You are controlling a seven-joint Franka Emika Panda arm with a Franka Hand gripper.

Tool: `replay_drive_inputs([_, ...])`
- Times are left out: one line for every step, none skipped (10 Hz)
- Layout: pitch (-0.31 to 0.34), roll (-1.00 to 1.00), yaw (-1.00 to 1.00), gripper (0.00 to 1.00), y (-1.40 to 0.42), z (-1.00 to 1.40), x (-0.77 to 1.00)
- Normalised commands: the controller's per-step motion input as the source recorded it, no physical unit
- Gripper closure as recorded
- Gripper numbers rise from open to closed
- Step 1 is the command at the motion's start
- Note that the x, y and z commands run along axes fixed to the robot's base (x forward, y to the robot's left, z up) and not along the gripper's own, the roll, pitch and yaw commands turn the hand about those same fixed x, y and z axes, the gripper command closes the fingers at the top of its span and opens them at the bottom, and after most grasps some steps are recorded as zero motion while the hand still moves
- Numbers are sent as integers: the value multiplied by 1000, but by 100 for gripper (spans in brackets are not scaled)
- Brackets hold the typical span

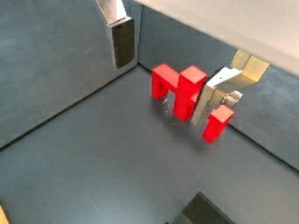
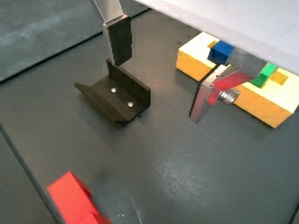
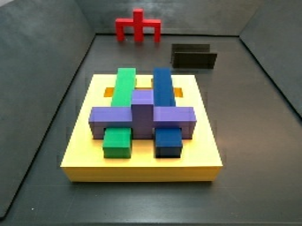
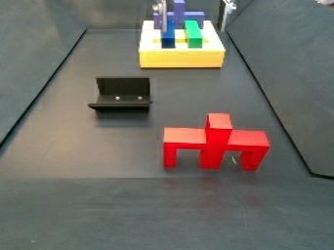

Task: Pick up the red object. Move up. Move to above the board. Insert the red object.
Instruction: Pick up the red object.

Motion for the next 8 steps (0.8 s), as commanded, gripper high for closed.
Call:
replay_drive_inputs([0, -49, 0, 0, 583, -314, 100])
replay_drive_inputs([0, -89, 0, 0, 809, -389, 0])
replay_drive_inputs([-14, -44, -9, 0, 917, -469, 0])
replay_drive_inputs([-30, 0, -89, 0, 891, -591, -17])
replay_drive_inputs([-41, 0, -91, 0, 894, -620, -66])
replay_drive_inputs([-54, 0, -89, 0, 880, -609, -106])
replay_drive_inputs([-54, 0, -97, 0, 849, -569, -126])
replay_drive_inputs([-69, 0, -166, 0, 789, -551, -263])
